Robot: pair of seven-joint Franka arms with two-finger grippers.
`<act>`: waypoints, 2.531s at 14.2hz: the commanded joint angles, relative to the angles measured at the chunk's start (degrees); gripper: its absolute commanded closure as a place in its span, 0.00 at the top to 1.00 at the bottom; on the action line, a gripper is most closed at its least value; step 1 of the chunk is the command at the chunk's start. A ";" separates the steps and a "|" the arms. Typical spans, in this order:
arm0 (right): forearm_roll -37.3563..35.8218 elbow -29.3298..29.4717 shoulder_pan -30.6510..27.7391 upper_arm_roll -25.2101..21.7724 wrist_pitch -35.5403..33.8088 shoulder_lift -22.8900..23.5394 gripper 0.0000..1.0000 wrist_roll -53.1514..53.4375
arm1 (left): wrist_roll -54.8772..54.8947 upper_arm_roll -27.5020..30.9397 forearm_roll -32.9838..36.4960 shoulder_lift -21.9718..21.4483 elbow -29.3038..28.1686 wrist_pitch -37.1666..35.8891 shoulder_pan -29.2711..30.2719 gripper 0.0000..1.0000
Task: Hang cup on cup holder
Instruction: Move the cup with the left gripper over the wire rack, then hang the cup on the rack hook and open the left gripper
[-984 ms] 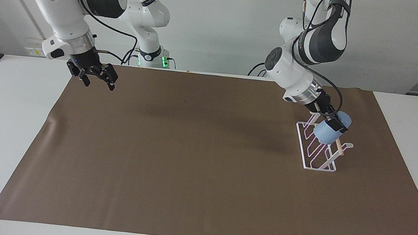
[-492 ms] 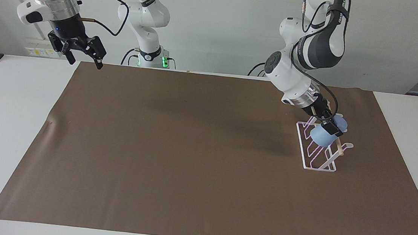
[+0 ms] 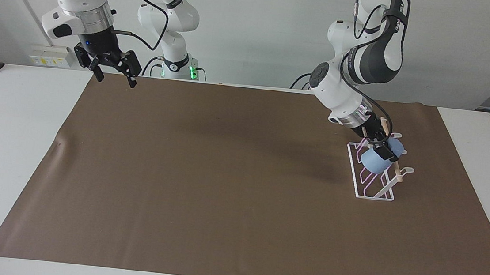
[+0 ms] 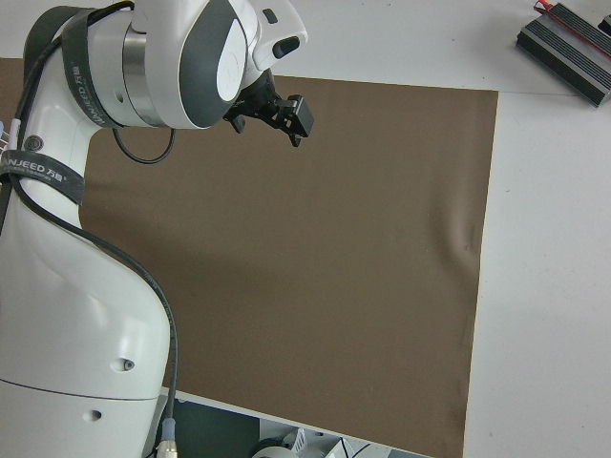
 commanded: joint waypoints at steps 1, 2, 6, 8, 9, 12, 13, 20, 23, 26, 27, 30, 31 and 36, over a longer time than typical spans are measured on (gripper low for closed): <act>-1.98 3.28 -0.74 0.03 -2.81 0.86 1.00 -2.62 | 0.43 -0.30 0.55 -0.88 -1.32 2.62 1.65 0.96; -2.15 3.29 -0.83 0.03 -2.74 0.95 1.00 -2.97 | 0.69 -0.38 0.55 -0.88 -1.32 3.15 2.52 1.00; -1.80 1.45 -0.31 0.12 -2.12 0.34 1.00 -3.85 | 0.78 -0.38 0.55 -0.79 -1.32 3.15 2.36 1.00; -1.71 1.36 -0.39 0.12 -1.94 0.25 1.00 -3.85 | 0.78 -0.38 0.37 -0.70 -0.70 2.45 2.01 1.00; -1.62 1.36 -0.39 0.03 -1.94 0.25 1.00 -3.94 | 0.87 -0.47 0.11 -0.61 -0.18 1.49 1.83 1.00; -1.62 1.36 -0.31 0.03 -1.94 0.25 1.00 -3.85 | 0.69 -0.38 -6.99 1.40 5.43 -4.12 1.48 1.00; -1.62 1.36 -0.31 0.03 -1.86 0.25 1.00 -3.85 | 0.34 -0.47 -7.88 1.84 7.19 -5.88 1.04 1.00; -1.27 1.63 -0.66 0.12 -2.21 0.52 1.00 -3.59 | -8.70 -0.38 -20.44 3.96 15.90 -10.65 0.95 1.00; -1.27 -0.40 -0.13 0.12 -1.68 -0.46 1.00 -3.58 | -12.21 -0.12 -24.13 3.17 16.61 -10.30 1.83 1.00; -1.27 -0.92 -0.22 0.12 -1.59 -0.63 1.00 -3.76 | -19.50 0.05 -31.77 2.46 18.45 -10.12 4.20 1.00; -1.27 -1.01 -0.30 0.12 -1.51 -0.81 1.00 -3.76 | -21.09 0.06 -33.19 2.20 18.55 -10.03 4.64 1.00; -1.27 -1.10 -0.31 0.12 -1.51 -0.89 1.00 -3.67 | -28.99 0.06 -40.38 0.27 18.46 -10.38 7.79 1.00; -1.27 -1.02 -0.31 0.12 -1.42 -0.81 1.00 -3.76 | -30.06 0.06 -42.50 -0.52 18.29 -10.21 9.02 1.00; -1.27 -1.01 -0.22 0.12 -1.59 -0.89 1.00 -3.85 | -36.75 -0.03 -52.54 -3.68 17.76 -10.64 14.92 1.00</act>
